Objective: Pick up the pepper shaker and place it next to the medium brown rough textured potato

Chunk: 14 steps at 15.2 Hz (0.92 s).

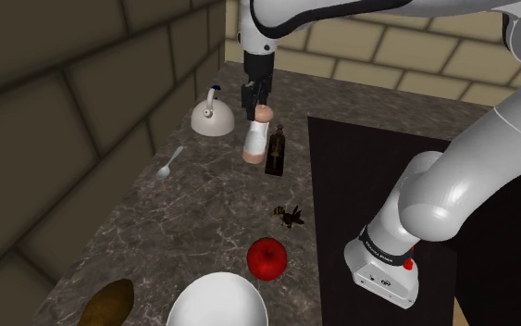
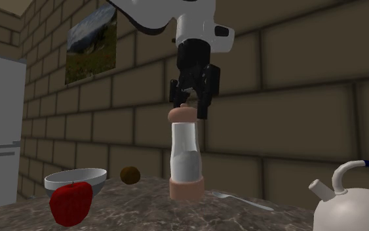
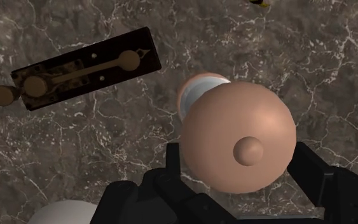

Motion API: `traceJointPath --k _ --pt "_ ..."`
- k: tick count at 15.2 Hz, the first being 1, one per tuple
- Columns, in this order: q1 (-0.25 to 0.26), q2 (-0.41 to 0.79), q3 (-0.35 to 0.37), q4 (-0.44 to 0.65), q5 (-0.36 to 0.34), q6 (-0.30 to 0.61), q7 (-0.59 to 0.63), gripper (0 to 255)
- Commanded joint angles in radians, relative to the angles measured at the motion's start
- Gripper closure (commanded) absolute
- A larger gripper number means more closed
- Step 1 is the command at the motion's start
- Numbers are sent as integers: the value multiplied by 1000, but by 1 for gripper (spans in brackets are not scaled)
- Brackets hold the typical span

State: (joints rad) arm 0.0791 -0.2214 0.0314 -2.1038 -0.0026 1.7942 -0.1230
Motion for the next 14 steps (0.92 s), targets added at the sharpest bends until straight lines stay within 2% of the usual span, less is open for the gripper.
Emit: traceJointPath --k 1,14 --pt "0 -1 -1 26 0 -27 -1 255" --pt "-1 2 -1 204 0 -202 -2 255"
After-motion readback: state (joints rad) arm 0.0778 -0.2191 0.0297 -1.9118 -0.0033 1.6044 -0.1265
